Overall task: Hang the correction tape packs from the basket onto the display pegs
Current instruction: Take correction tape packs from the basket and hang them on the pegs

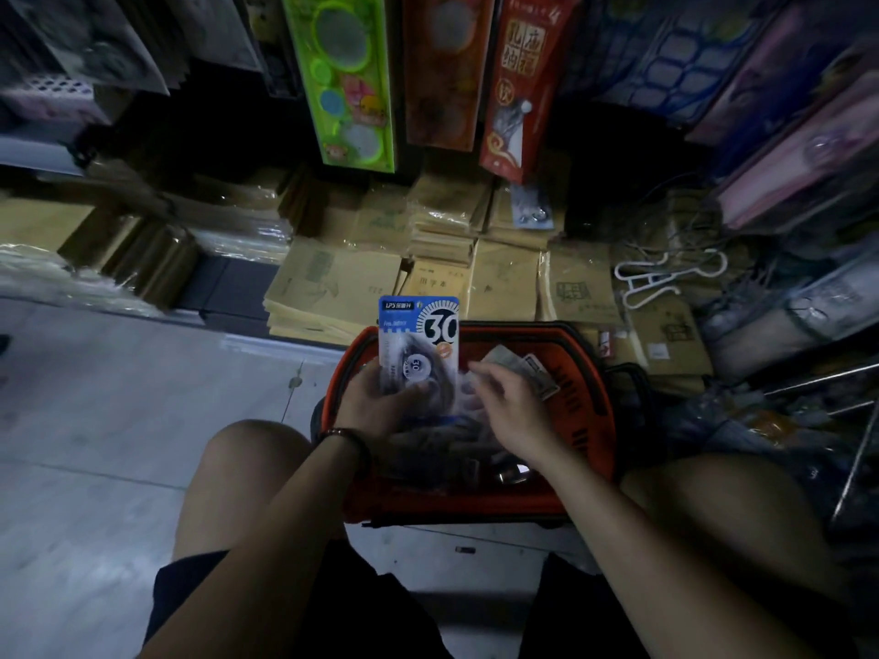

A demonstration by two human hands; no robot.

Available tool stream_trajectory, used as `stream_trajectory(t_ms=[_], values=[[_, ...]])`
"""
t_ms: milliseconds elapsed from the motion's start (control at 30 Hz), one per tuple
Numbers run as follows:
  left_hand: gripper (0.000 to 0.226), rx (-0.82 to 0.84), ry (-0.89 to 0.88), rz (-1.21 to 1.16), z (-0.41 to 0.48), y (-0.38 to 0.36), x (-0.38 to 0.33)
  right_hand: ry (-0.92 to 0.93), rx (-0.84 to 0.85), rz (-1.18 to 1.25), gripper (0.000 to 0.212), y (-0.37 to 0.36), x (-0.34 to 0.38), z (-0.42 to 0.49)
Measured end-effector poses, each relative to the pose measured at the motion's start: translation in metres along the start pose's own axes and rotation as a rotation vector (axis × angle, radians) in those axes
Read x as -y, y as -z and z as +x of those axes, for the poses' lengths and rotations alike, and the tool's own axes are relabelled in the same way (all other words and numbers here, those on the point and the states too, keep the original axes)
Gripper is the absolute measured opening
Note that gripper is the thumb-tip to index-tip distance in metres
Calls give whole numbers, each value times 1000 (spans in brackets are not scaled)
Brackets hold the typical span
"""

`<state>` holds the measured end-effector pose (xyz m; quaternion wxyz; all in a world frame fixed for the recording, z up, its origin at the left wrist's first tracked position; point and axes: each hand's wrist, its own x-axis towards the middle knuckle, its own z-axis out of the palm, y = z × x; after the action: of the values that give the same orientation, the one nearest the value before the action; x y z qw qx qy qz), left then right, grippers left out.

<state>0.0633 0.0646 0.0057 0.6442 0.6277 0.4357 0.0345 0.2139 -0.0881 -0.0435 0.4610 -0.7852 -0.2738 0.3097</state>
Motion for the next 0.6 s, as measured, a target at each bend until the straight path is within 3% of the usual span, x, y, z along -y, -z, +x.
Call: stream_trajectory(t_ms=[67, 167, 333, 500, 600], values=[[36, -96, -11, 124, 4, 4, 10, -68, -20, -234, 21, 4, -17, 0], [34, -176, 4, 258, 9, 8, 18, -172, 215, -530, 22, -2, -45, -4], [41, -232, 9, 320, 25, 16, 28, -248, 532, -612, 33, -39, -93, 3], [41, -233, 23, 313, 35, 19, 28, -208, 471, -709, 23, -56, -73, -3], [38, -269, 47, 286, 36, 17, 23, -267, 377, -595, 20, -53, -77, 2]])
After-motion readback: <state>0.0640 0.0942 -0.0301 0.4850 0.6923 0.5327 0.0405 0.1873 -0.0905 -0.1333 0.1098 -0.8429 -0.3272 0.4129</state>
